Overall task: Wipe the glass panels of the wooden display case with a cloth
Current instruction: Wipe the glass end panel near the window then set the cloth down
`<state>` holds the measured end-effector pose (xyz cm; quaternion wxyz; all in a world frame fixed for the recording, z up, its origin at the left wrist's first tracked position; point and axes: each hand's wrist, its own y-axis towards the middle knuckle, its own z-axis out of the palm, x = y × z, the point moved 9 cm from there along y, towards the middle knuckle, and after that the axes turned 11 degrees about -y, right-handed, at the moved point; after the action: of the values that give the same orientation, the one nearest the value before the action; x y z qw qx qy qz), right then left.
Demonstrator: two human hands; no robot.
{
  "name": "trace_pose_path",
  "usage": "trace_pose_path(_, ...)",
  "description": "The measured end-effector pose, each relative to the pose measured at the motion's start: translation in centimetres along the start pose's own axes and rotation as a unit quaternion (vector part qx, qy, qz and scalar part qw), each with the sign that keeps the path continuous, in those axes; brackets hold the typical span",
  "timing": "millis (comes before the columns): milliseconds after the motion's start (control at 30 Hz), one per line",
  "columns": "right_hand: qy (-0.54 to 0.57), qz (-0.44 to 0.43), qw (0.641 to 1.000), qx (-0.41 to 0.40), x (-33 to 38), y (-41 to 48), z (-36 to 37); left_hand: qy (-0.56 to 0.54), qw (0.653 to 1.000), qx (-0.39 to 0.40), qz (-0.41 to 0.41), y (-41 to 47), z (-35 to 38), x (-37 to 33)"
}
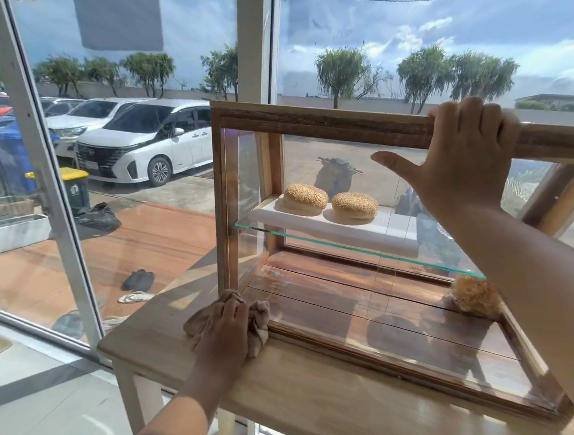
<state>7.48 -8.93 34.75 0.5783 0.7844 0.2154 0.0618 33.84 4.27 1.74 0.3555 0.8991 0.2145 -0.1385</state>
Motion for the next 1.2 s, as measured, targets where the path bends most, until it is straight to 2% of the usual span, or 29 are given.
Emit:
trace_pose_path(67, 0.002, 0.001, 1.0, -0.002, 0.0, 0.0, 0.0, -0.075, 0.997, -0.024, -0.021, 0.9, -1.3, -0.7)
trace_pose_path(200, -0.002, -0.002, 1.0, -0.006, 0.0, -0.1, 0.1, -0.174, 0.969, -0.166, 0.057, 6.4, -9.6, -6.1)
trace_pose_path(300, 0.003, -0.001, 1.0, -0.003, 0.0, 0.0, 0.0, -0.142, 0.937, -0.297, 0.117, 11.7, -17.9, -10.8)
trace_pose_path(367, 0.004, 0.0, 1.0, -0.003, 0.1, 0.0, 0.0, -0.147, 0.927, -0.32, 0.127, 14.5, -21.2, -12.1)
trace_pose_path(467, 0.002, 0.001, 1.0, -0.011, 0.1, 0.0, 0.0, -0.107, 0.925, -0.334, 0.144, 14.9, -21.7, -11.6)
trace_pose_path(567, -0.006, 0.002, 1.0, -0.023, -0.2, 0.0, 0.2, -0.104, 0.938, -0.293, 0.155, 12.7, -17.6, -9.1)
trace_pose_path(700, -0.004, -0.001, 1.0, -0.029, -0.2, -0.2, 0.3, -0.139, 0.958, -0.185, 0.167, 6.9, -10.6, -6.2)
trace_pose_path(867, -0.009, -0.001, 0.999, -0.031, -0.2, -0.1, 0.3, -0.085, 0.983, -0.057, 0.152, 1.9, -4.1, -1.7)
trace_pose_path(1067, -0.02, -0.001, 0.999, -0.03, -0.1, -0.1, 0.1, -0.08, 0.992, 0.034, 0.094, 0.5, -1.3, 0.1)
trace_pose_path(1200, -0.015, -0.004, 1.0, -0.022, 0.1, -0.1, -0.1, -0.063, 0.992, 0.057, 0.095, 3.0, -4.1, -2.4)
